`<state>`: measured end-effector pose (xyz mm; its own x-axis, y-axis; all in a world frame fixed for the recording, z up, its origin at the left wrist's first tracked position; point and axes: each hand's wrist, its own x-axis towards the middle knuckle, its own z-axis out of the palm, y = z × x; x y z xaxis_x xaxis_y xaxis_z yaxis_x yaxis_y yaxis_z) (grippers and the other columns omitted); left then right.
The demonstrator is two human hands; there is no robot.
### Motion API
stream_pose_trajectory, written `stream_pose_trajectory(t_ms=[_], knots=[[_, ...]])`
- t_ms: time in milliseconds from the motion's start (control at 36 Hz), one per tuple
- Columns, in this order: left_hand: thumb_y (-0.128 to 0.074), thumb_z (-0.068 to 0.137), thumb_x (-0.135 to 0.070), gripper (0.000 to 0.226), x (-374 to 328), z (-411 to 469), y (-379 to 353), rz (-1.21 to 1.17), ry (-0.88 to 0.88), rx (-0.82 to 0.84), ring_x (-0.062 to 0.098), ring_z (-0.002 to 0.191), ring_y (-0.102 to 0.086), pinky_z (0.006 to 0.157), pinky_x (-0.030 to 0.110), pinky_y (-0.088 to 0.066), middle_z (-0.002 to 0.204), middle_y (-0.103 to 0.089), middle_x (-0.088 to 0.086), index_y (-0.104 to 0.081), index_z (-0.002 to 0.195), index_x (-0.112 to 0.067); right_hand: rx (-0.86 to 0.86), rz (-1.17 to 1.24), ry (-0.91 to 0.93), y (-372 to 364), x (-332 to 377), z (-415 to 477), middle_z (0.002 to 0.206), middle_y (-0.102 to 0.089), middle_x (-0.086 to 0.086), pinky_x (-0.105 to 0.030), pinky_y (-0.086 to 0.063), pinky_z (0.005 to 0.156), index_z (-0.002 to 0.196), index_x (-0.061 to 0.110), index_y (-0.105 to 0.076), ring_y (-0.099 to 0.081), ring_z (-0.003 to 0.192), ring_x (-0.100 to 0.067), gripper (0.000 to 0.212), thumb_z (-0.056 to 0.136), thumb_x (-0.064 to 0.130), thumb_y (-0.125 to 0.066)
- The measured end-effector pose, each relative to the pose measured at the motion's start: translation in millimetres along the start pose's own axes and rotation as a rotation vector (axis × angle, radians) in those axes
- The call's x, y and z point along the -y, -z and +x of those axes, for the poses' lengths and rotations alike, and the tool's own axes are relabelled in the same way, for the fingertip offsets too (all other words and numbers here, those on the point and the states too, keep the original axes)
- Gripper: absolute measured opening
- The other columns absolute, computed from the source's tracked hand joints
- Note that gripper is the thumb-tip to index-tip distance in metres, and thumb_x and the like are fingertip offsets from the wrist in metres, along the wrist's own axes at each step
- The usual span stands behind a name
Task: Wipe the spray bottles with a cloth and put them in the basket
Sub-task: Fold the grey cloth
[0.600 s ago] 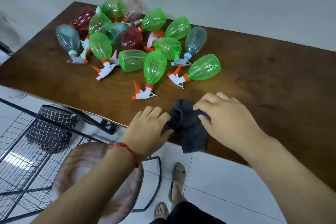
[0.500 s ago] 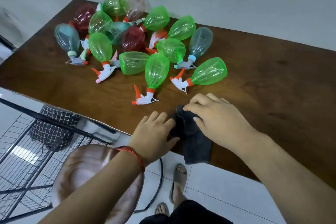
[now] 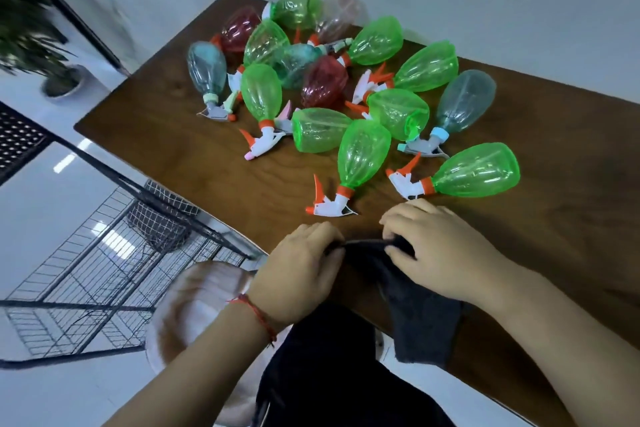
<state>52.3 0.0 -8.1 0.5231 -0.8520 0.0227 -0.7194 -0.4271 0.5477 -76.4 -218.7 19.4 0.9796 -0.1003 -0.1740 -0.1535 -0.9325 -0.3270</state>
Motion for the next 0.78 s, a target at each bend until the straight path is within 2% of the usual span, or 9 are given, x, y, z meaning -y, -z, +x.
stream_pose_trajectory(t_ms=[139, 194, 250, 361, 444, 556, 639, 694, 778], knots=[[-0.065, 0.105, -0.018, 0.012, 2.5, -7.9, 49.1, -0.331, 0.192, -0.126, 0.008, 0.083, -0.062, 0.078, 0.032, -0.052, 0.088, -0.064, -0.013, -0.061, 0.099, -0.027, -0.021, 0.198, 0.012, 19.3, 24.0, 12.7, 0.094, -0.063, 0.013, -0.030, -0.045, 0.076, 0.083, 0.037, -0.045, -0.054, 0.092, -0.005, 0.022, 0.096, 0.052, -0.056], [-0.064, 0.103, -0.018, 0.011, 5.2, -6.9, 68.1, -0.378, 0.219, -0.176, 0.010, 0.081, -0.059, 0.078, 0.034, -0.050, 0.085, -0.063, -0.010, -0.061, 0.097, -0.026, 0.014, 0.280, 0.019, 27.2, 32.9, 20.4, 0.075, -0.057, 0.008, -0.027, -0.036, 0.060, 0.085, 0.035, -0.046, -0.052, 0.072, -0.008, 0.024, 0.096, 0.052, -0.059], [-0.065, 0.103, -0.012, 0.014, 8.5, -5.0, 87.3, -0.394, 0.240, -0.219, 0.013, 0.079, -0.058, 0.078, 0.033, -0.048, 0.082, -0.061, -0.008, -0.064, 0.098, -0.025, 0.038, 0.351, 0.048, 37.3, 40.8, 28.9, 0.070, -0.056, 0.005, -0.024, -0.031, 0.055, 0.090, 0.030, -0.049, -0.051, 0.063, -0.010, 0.024, 0.096, 0.047, -0.064], [-0.062, 0.106, -0.006, 0.018, 16.2, 1.9, 127.0, -0.425, 0.215, -0.318, 0.018, 0.076, -0.056, 0.071, 0.028, -0.047, 0.086, -0.062, 0.013, -0.066, 0.100, -0.023, 0.054, 0.413, 0.129, 54.7, 51.3, 49.1, 0.080, -0.060, 0.009, -0.029, -0.045, 0.063, 0.098, 0.031, -0.051, -0.054, 0.068, -0.010, 0.019, 0.095, 0.039, -0.068], [-0.061, 0.108, -0.014, 0.012, 31.8, 9.9, 150.9, -0.412, 0.197, -0.383, 0.016, 0.077, -0.056, 0.071, 0.032, -0.049, 0.089, -0.061, 0.020, -0.066, 0.102, -0.023, 0.076, 0.401, 0.158, 60.5, 58.3, 66.9, 0.081, -0.057, 0.017, -0.025, -0.042, 0.061, 0.092, 0.038, -0.051, -0.054, 0.069, -0.009, 0.019, 0.095, 0.041, -0.069], [-0.061, 0.109, -0.021, 0.010, 59.3, 23.5, 170.9, -0.351, 0.194, -0.421, 0.009, 0.078, -0.056, 0.072, 0.033, -0.047, 0.084, -0.062, 0.004, -0.066, 0.103, -0.027, -0.006, 0.436, 0.162, 55.4, 67.0, 90.6, 0.076, -0.055, 0.005, -0.040, -0.048, 0.067, 0.077, 0.024, -0.051, -0.054, 0.071, -0.013, 0.030, 0.094, 0.040, -0.070], [-0.059, 0.110, -0.025, 0.012, 71.8, 33.5, 182.1, -0.305, 0.222, -0.442, 0.001, 0.077, -0.057, 0.072, 0.029, -0.046, 0.081, -0.062, -0.019, -0.065, 0.103, -0.033, -0.063, 0.474, 0.183, 49.6, 70.9, 107.1, 0.095, -0.053, 0.016, -0.030, -0.048, 0.076, 0.082, 0.038, -0.052, -0.055, 0.087, -0.004, 0.023, 0.093, 0.046, -0.070], [-0.058, 0.110, -0.028, 0.013, 77.3, 36.6, 190.5, -0.280, 0.236, -0.451, 0.006, 0.081, -0.061, 0.074, 0.036, -0.052, 0.084, -0.064, -0.020, -0.065, 0.103, -0.036, -0.074, 0.502, 0.185, 47.2, 74.1, 116.2, 0.100, -0.054, 0.017, -0.033, -0.051, 0.079, 0.091, 0.036, -0.055, -0.057, 0.091, -0.004, 0.018, 0.093, 0.047, -0.070], [-0.057, 0.111, -0.033, 0.012, 87.7, 39.9, 208.0, -0.254, 0.252, -0.466, 0.019, 0.093, -0.068, 0.082, 0.050, -0.059, 0.093, -0.069, -0.014, -0.065, 0.105, -0.039, -0.062, 0.543, 0.182, 45.9, 79.5, 126.5, 0.089, -0.062, 0.015, -0.039, -0.055, 0.075, 0.092, 0.034, -0.053, -0.061, 0.082, -0.005, 0.017, 0.095, 0.040, -0.069]])
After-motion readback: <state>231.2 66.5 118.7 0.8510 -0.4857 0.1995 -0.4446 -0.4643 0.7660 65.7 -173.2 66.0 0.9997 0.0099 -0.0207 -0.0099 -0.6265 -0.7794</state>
